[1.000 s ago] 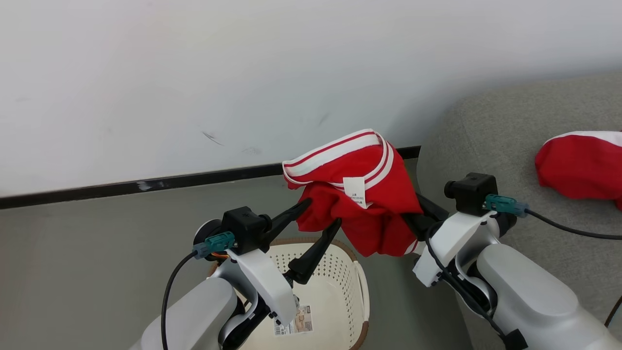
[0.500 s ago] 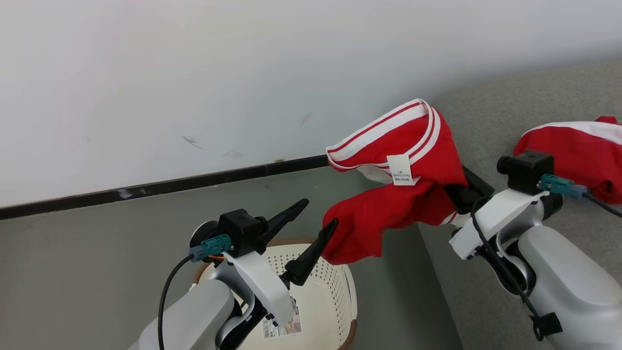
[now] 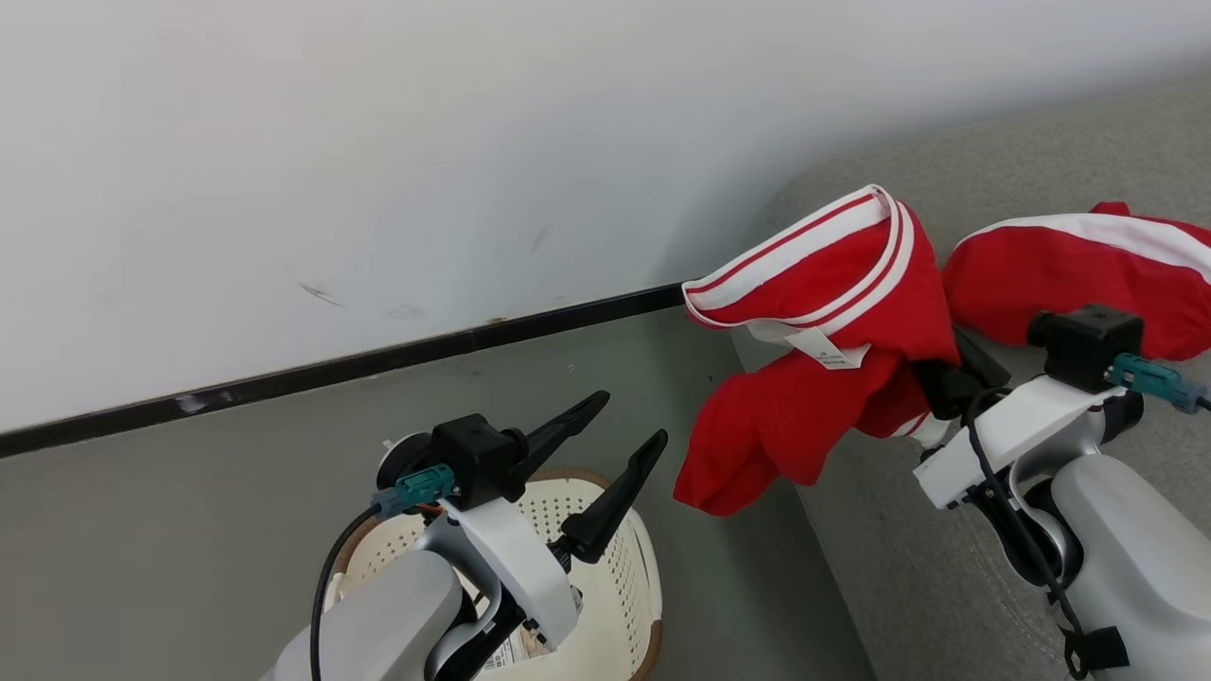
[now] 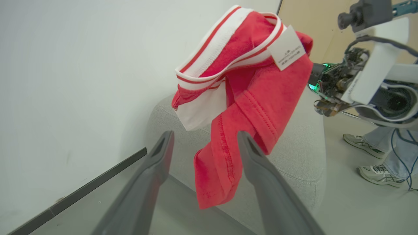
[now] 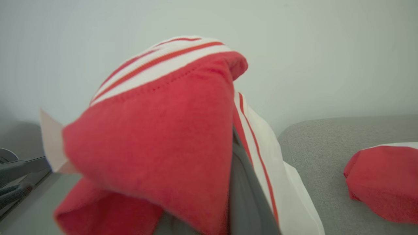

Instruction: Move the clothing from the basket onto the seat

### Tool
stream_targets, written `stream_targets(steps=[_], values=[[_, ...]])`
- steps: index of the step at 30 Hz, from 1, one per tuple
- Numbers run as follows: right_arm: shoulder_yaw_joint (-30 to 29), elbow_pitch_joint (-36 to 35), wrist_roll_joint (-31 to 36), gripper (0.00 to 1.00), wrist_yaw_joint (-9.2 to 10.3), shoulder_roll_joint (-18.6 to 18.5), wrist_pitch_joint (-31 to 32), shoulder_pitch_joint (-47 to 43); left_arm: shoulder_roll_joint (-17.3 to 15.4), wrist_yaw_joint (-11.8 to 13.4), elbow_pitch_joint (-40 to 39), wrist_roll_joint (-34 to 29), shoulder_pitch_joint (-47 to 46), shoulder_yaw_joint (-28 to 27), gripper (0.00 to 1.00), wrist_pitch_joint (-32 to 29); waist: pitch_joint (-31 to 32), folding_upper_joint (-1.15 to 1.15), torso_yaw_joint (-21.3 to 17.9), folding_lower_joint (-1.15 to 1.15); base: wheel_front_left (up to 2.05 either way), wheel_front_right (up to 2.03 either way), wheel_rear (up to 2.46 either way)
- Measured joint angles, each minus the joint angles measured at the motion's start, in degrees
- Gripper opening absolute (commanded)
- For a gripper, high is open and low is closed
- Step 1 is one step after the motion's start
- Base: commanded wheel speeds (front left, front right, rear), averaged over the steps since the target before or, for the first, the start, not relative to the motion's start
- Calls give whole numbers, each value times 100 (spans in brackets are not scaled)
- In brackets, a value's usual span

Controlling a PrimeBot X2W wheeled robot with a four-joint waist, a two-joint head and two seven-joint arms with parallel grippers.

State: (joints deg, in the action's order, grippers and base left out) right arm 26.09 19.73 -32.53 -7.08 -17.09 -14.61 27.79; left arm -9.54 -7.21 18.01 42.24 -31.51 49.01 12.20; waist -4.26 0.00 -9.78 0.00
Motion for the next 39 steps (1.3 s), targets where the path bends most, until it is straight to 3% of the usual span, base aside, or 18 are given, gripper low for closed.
stream_targets(steps=[25, 39], values=[[-1280, -782, 270, 0, 0, 51, 0, -965, -115, 0, -29, -101, 12, 209, 100, 24, -149, 0, -952, 0, 0, 0, 0], [-1581, -1035, 336, 0, 0, 203, 0, -1150, -235, 0, -59, -152, 9, 183, 100, 49, -304, 0, -1413, 0, 0, 0, 0]])
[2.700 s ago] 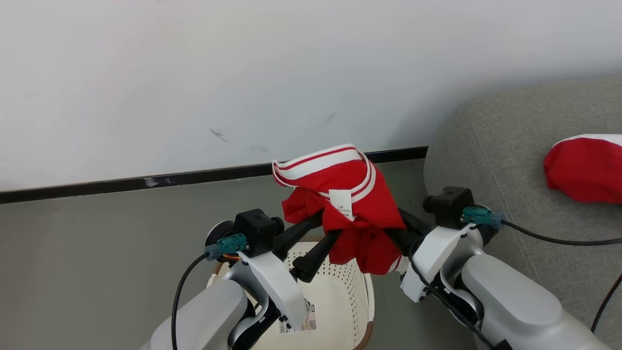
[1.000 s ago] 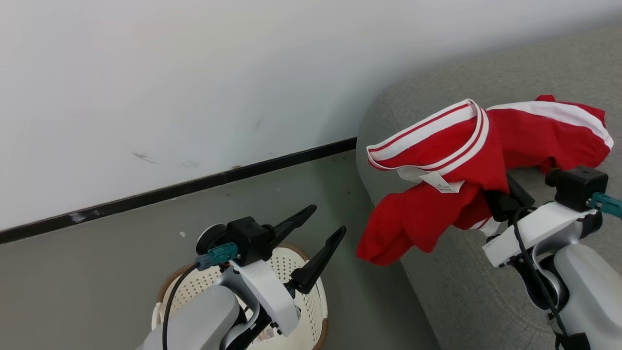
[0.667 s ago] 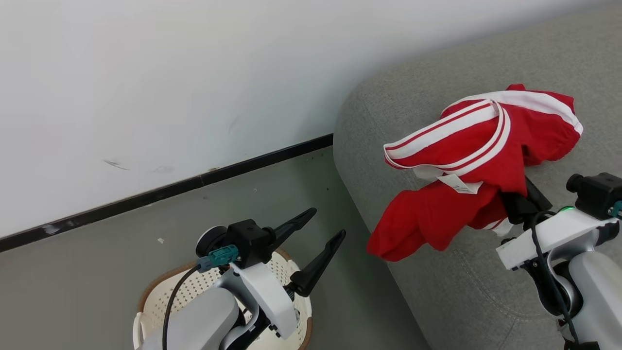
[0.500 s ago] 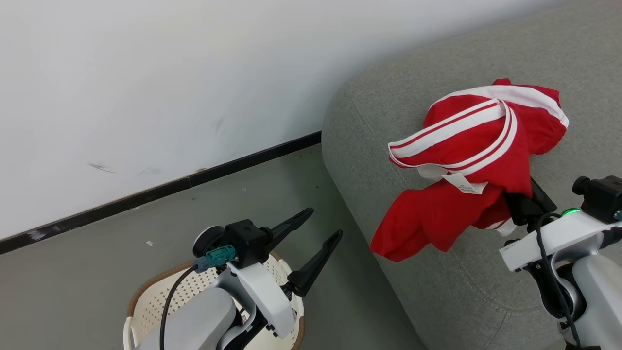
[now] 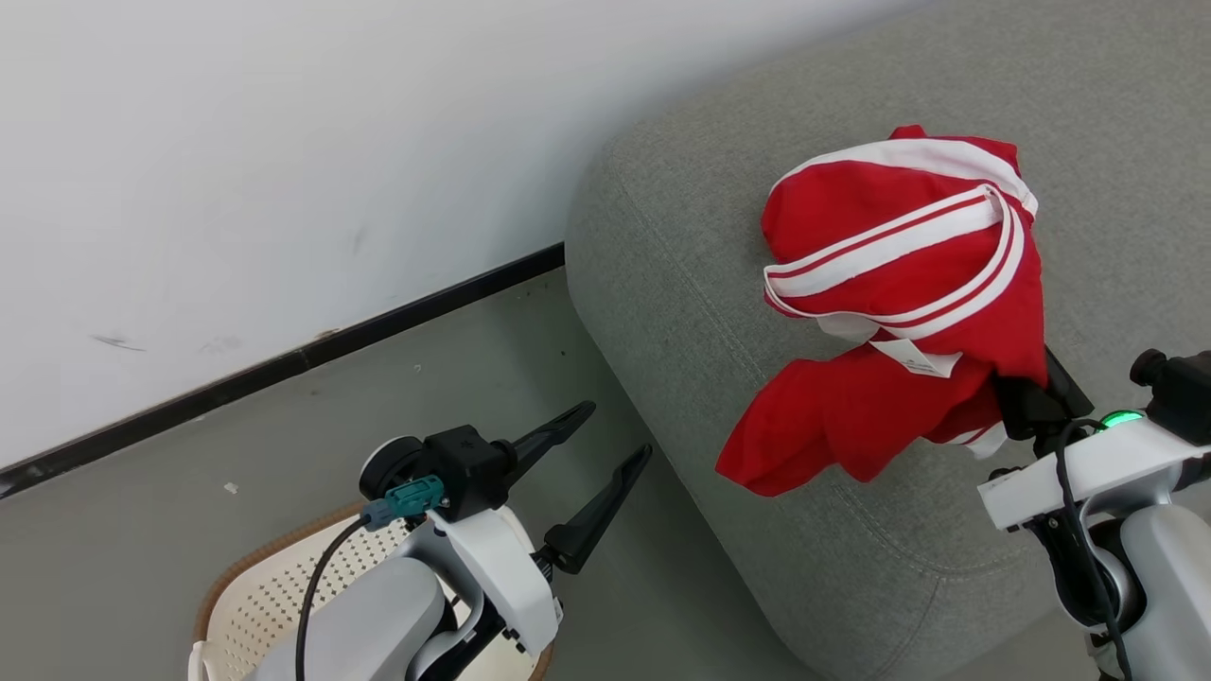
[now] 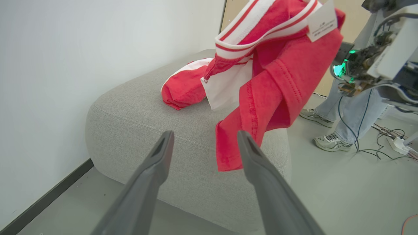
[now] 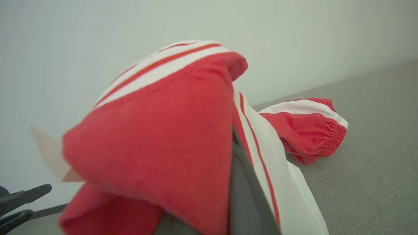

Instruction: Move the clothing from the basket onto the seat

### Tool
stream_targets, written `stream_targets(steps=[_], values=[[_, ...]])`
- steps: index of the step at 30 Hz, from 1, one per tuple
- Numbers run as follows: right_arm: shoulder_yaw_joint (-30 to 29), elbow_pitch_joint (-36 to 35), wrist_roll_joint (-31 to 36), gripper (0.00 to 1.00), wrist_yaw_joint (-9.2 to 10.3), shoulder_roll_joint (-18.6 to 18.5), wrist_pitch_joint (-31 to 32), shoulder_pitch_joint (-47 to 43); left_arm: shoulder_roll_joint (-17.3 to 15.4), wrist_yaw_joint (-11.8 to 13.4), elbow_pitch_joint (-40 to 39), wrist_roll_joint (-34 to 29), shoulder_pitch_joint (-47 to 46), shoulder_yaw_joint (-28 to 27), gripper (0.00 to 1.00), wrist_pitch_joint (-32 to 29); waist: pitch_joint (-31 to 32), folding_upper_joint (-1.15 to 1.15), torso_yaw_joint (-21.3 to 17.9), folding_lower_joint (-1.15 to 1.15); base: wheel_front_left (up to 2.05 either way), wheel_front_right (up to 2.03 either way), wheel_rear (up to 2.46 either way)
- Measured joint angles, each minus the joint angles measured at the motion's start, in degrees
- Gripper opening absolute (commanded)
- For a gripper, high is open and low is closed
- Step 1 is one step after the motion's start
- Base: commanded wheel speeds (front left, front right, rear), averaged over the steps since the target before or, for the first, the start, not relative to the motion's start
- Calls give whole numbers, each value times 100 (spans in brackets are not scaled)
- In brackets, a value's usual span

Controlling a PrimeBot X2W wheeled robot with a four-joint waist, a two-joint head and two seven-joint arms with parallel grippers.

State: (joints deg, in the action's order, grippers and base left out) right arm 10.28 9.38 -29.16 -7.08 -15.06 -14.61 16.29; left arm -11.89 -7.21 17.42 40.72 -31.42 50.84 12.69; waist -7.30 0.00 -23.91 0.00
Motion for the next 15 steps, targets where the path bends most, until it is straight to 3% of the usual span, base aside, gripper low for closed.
stream_targets(steps=[15], values=[[-59, -118, 52, 0, 0, 57, 0, -87, -94, 0, -35, 0, 0, -49, 100, 8, -53, 0, -343, 0, 0, 0, 0]])
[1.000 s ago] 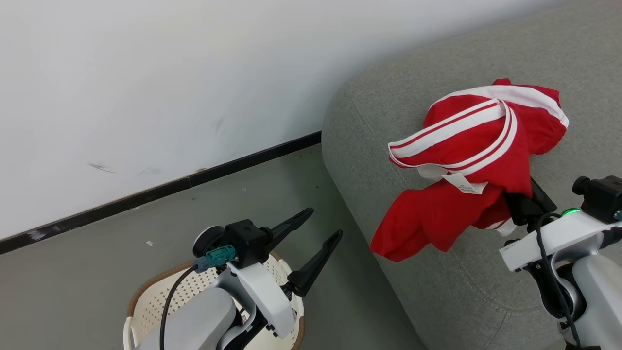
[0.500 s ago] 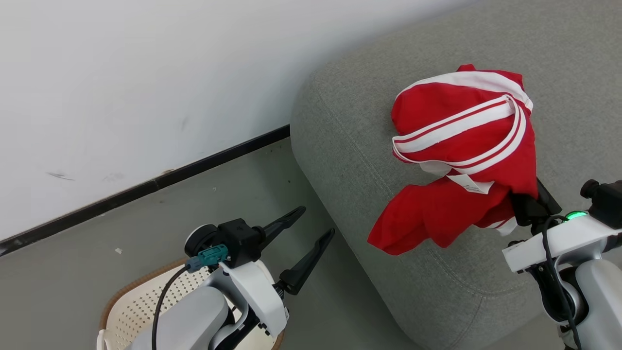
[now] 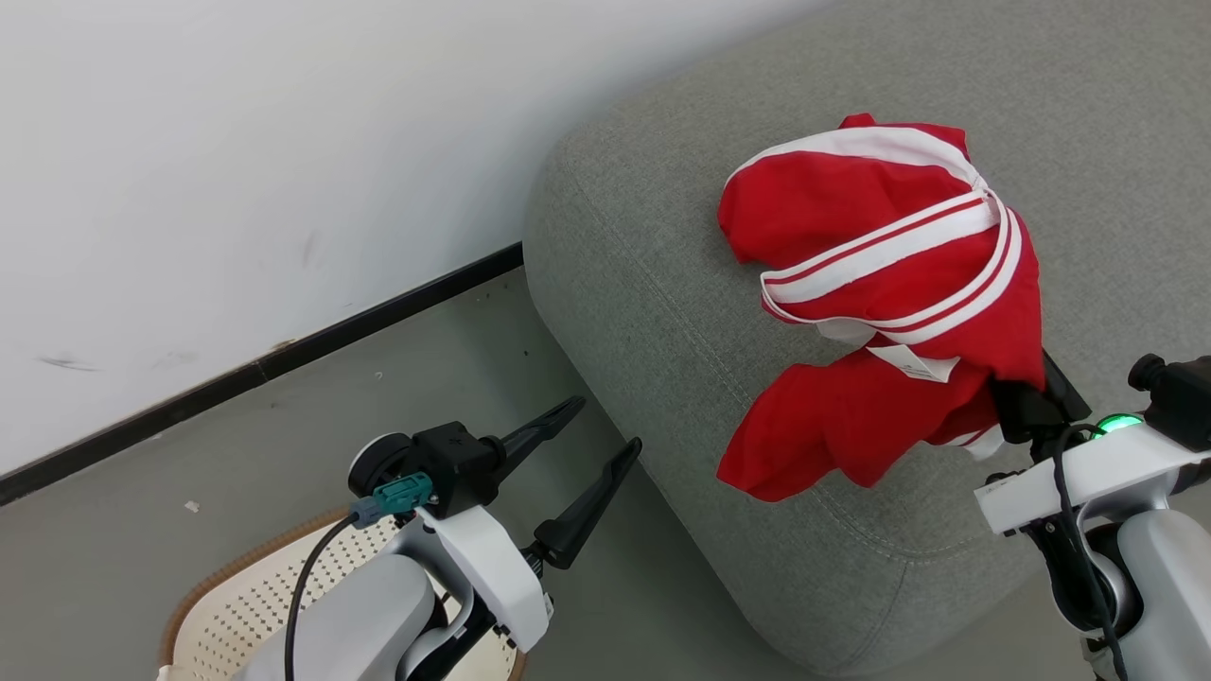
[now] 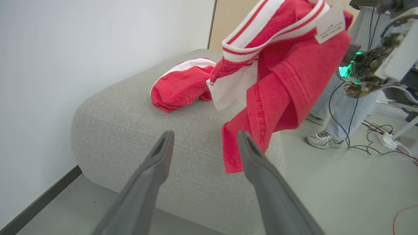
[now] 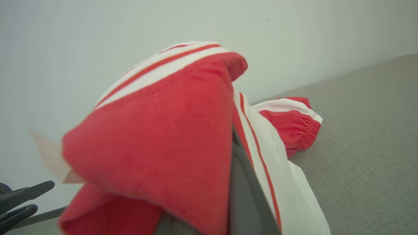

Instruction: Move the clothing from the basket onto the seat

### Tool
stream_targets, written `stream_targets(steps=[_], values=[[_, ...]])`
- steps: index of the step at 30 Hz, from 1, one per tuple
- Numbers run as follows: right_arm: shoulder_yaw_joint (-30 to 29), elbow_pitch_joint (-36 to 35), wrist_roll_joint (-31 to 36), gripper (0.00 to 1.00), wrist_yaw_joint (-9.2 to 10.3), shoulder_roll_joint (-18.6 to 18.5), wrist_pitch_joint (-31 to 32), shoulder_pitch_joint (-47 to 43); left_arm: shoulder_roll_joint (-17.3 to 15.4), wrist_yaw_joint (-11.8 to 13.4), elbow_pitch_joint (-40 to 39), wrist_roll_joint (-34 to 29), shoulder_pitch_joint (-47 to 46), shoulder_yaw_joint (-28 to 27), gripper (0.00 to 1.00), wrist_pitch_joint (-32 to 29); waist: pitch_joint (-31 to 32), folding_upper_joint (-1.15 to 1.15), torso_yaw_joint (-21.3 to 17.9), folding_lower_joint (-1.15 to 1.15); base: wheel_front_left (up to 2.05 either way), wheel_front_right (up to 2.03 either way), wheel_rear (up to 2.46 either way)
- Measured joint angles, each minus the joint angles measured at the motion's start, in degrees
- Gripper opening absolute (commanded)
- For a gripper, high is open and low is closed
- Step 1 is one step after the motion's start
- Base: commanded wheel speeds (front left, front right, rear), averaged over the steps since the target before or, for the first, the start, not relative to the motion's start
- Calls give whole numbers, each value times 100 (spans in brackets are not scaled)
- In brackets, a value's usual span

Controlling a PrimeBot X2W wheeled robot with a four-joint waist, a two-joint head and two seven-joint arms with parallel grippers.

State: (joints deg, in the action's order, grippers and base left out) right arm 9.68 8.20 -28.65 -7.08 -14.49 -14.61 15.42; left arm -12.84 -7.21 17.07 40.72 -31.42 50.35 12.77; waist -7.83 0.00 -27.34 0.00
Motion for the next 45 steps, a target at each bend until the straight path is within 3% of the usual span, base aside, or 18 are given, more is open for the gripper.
stream_targets(steps=[17, 29, 35, 45], values=[[-112, -80, 2, 0, 0, -89, 0, 36, -11, 1, -60, 0, 0, -16, 100, 19, -27, 0, -76, 0, 0, 0, 0], [-335, -33, 5, 0, 0, -586, 0, 556, -71, 4, -113, 0, 0, 0, 100, -18, -108, 0, -37, 0, 0, 0, 0], [-712, 210, 19, 0, 1, -814, -1, 840, -149, 52, -158, -2, -1, 3, 100, -105, -183, 0, 7, 0, 0, 0, 0], [-704, 734, 38, 0, 0, -1078, -1, 1260, -210, 52, -276, -59, -40, 27, 100, -200, -324, 0, 102, 0, 0, 0, 0]])
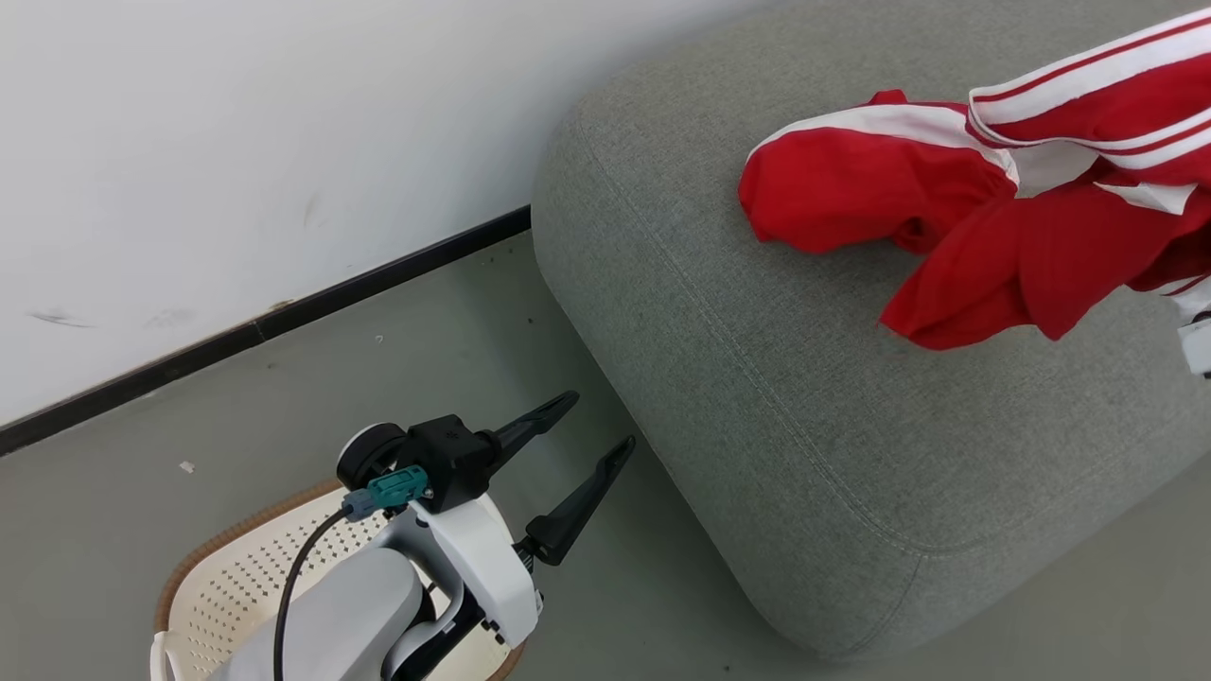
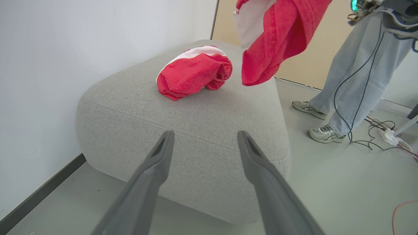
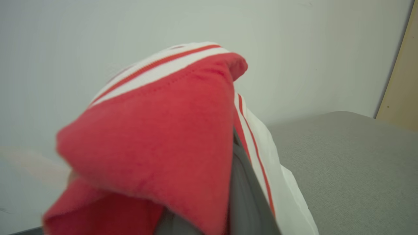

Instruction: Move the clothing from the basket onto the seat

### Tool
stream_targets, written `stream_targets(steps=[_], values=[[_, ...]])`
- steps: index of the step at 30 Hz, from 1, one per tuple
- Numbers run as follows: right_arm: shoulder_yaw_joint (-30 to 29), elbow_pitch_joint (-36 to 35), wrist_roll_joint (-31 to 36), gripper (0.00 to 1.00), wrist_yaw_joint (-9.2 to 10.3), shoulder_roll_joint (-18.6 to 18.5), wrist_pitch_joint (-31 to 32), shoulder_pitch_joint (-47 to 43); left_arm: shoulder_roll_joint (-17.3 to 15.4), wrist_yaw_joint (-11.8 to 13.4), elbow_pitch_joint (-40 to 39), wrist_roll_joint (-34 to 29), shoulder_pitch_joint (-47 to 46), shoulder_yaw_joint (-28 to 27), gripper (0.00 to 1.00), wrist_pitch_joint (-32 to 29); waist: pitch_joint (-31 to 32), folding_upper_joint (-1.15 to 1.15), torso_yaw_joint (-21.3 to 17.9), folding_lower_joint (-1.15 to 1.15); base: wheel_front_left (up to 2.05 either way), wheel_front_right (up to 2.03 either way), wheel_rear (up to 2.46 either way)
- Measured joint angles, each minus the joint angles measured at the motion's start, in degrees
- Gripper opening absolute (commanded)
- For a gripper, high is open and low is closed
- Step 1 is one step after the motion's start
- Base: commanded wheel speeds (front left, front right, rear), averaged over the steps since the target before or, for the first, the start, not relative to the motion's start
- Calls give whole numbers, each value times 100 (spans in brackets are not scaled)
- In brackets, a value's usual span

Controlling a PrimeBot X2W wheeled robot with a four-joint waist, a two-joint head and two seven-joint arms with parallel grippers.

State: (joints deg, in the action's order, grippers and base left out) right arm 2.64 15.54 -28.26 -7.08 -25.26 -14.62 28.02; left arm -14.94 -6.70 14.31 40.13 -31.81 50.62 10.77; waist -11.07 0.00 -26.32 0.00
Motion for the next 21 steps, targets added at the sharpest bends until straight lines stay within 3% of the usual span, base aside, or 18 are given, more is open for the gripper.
stream_targets(steps=[21], values=[[26, 1125, -219, 0, 0, -347, 0, 850, -187, 102, -290, -46, -76, 43, 100, -371, -426, 0, 204, 0, 0, 0, 0]])
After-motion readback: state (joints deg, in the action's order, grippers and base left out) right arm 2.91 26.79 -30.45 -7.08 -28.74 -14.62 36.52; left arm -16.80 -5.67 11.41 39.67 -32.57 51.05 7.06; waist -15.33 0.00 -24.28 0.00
